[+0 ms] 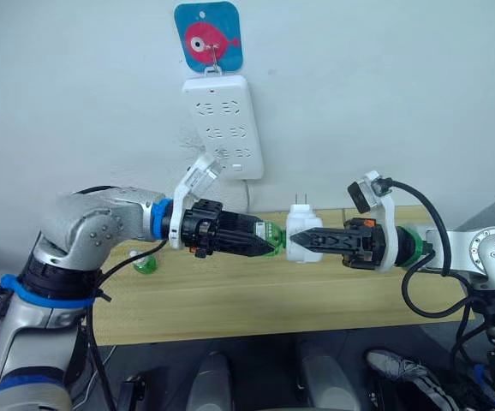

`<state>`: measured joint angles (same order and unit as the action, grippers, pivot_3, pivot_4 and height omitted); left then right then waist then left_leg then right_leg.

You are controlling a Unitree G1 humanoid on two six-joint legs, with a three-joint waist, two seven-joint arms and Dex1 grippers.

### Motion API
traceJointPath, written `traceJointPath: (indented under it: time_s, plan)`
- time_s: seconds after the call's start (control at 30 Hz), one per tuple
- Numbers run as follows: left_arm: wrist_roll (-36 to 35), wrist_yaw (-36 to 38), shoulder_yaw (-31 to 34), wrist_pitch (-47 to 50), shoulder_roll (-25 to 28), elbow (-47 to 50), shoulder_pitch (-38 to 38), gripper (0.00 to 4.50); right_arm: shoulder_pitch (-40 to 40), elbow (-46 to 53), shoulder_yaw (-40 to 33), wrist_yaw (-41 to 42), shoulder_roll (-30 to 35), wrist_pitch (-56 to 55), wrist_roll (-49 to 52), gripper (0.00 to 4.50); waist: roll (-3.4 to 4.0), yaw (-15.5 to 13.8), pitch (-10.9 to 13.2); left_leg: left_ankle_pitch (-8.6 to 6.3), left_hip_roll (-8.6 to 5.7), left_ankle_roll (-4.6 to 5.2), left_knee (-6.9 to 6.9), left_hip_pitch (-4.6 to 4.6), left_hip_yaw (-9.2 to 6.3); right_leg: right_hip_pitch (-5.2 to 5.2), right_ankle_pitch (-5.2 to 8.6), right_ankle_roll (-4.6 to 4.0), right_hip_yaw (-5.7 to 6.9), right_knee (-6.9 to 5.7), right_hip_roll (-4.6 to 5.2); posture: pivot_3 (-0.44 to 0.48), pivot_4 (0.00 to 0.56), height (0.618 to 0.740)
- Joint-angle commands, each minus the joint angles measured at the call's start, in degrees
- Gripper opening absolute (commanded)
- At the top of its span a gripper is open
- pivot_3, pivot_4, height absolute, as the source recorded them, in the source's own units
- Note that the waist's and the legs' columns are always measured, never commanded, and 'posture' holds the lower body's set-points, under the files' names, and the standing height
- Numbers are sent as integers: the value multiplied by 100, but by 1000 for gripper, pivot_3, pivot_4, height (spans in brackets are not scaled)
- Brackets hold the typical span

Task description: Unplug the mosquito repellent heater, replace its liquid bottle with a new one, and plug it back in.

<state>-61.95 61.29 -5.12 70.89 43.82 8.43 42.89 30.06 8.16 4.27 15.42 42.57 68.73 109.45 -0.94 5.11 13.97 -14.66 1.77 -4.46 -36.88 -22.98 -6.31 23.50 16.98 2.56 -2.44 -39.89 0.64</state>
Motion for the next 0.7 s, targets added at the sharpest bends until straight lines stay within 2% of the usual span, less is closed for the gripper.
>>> traceJointPath:
  time_s: [0.03,0.27,0.43,0.57,0.67,0.7]
  plan:
    - [-423,-303,599,747,182,-309,201,2266,-29,119,-84,10,134,71,26,3044,0,1,0,0,0,0,0,0,1,0,0,0,-1,0,0,-94,220,725]
    - [-631,-482,705,1189,298,-311,158,2266,-13,96,-68,60,178,52,-6,3044,0,-10,0,1,0,-2,-2,1,2,0,0,0,-2,-1,2,-89,216,725]
    - [-354,-522,689,558,204,226,-297,2266,26,81,-36,55,152,17,-2,3044,0,-11,0,1,0,-2,0,2,5,0,0,-1,-4,1,4,-91,216,725]
    - [173,-308,559,-279,259,607,-746,3533,11,91,-44,23,148,-3,37,3044,0,-17,0,1,-2,-2,0,1,9,2,-1,-1,-7,2,8,-93,217,725]
    - [262,-112,586,-508,325,768,-955,4463,-2,93,-48,8,168,-8,63,3043,0,-27,0,1,-2,-2,-1,1,10,2,-1,-2,-8,1,8,-91,217,725]
    - [423,84,516,-717,434,848,-1058,4485,-4,92,-49,3,167,-9,66,3043,0,-32,1,1,-2,-2,-1,1,10,2,-1,-2,-8,1,8,-91,217,725]
